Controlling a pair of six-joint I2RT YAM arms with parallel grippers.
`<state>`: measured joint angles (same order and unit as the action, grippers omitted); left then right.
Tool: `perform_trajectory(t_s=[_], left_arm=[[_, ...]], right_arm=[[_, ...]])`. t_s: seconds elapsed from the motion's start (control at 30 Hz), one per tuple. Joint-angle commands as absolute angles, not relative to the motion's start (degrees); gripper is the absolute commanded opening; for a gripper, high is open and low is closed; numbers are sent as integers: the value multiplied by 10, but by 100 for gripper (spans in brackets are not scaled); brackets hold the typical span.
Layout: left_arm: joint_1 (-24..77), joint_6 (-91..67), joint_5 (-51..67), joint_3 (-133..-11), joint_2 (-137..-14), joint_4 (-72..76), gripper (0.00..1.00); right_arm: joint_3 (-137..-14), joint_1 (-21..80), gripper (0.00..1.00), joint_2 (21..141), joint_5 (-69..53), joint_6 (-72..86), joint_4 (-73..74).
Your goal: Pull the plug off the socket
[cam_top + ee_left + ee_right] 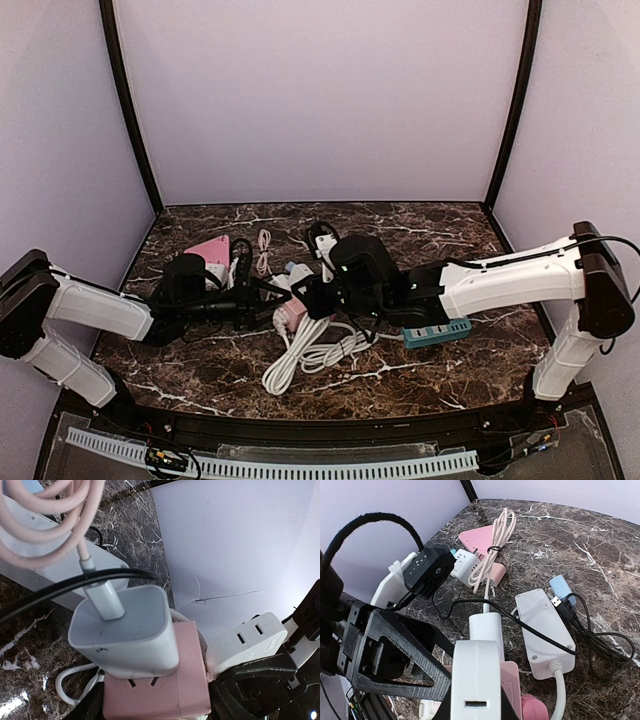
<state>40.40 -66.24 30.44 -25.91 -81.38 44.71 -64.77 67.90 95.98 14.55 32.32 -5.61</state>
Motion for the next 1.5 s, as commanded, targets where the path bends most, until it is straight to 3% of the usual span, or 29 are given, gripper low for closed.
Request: perform_trajectory(t_s=[0.0,0.7,1.47], left_arm=[[406,-666,291,-247,-816,459,35],[406,-655,279,-246,-807,426,33],[406,-640,260,-246,-778,382,32]], right_arm=[[-653,686,0,926,192,347,-135],[-654,689,0,929,178,334,-147],[-710,734,0,959,264,277,-104]])
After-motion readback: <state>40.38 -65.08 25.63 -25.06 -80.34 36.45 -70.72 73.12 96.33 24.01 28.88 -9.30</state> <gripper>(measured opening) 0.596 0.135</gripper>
